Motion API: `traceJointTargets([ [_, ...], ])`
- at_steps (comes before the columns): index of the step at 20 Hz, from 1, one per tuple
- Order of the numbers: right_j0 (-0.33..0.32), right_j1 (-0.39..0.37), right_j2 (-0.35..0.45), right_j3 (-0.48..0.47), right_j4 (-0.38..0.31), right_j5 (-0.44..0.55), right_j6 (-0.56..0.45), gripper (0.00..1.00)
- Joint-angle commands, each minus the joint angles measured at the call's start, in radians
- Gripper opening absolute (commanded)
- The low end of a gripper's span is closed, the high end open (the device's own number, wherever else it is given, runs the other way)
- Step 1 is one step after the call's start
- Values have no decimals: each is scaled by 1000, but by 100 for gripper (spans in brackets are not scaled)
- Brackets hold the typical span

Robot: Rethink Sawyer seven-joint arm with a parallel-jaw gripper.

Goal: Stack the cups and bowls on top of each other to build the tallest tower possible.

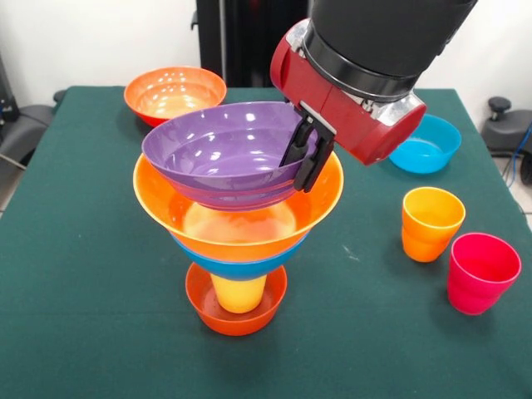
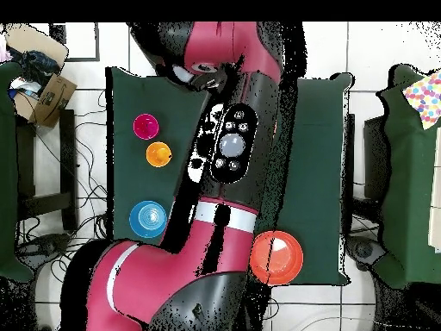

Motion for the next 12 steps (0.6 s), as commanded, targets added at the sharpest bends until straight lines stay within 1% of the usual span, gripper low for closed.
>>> traceJointTargets([
  [1, -5, 28, 95, 22, -44, -56, -141, 0],
  [7, -11, 47, 89, -12, -41, -54, -141, 0],
  [12, -10, 45, 93, -4, -40, -60, -139, 0],
])
